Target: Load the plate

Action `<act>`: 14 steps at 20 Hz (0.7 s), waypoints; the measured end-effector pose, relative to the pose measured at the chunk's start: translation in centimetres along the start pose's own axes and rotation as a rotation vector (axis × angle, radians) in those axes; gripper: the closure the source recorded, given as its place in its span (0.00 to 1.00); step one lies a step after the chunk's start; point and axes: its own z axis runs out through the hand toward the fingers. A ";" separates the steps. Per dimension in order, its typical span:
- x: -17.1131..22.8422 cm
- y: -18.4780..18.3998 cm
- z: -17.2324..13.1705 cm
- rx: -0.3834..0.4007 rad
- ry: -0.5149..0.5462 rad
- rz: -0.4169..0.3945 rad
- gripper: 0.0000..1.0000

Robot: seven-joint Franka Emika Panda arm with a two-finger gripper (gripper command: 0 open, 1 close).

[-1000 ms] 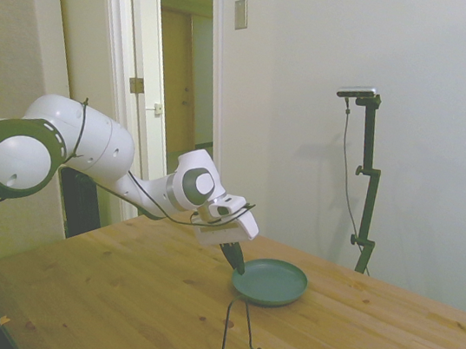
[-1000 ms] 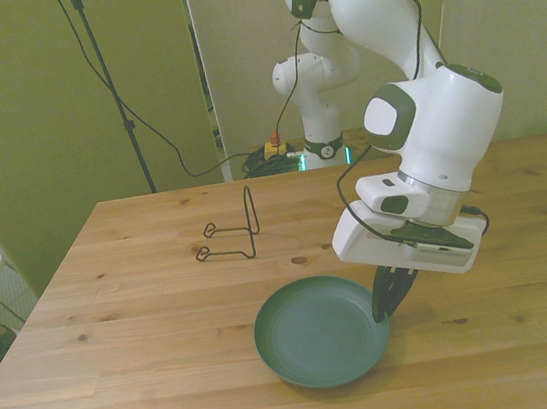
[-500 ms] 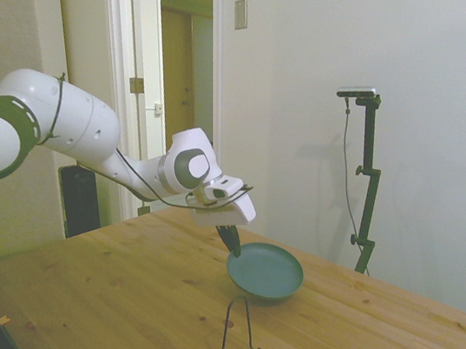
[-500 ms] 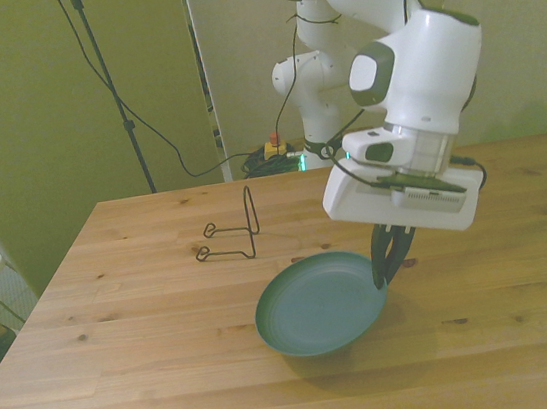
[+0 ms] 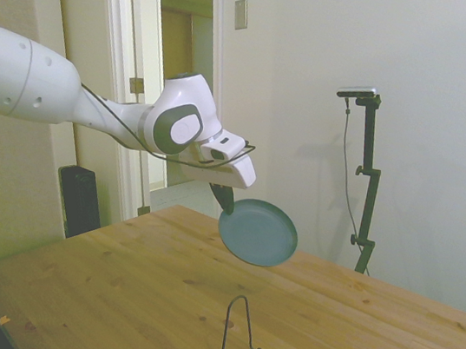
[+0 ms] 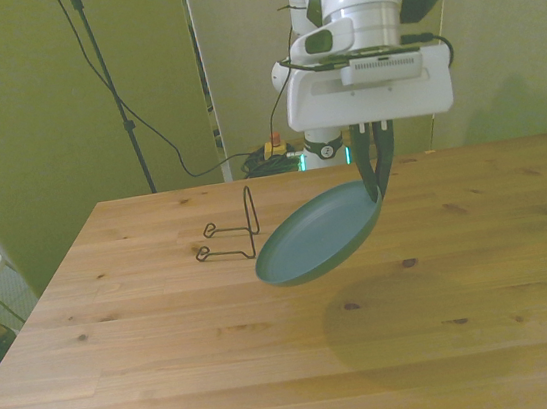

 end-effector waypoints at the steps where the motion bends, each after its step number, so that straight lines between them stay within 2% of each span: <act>1: 0.3 1.1 -0.3 0.027 -0.021 0.008 1.00; 5: 1.4 4.6 -1.3 0.077 -0.045 0.025 1.00; 9: 2.5 7.0 -3.9 0.126 -0.026 0.029 1.00; 14: 2.9 9.5 -5.1 0.231 -0.072 0.059 1.00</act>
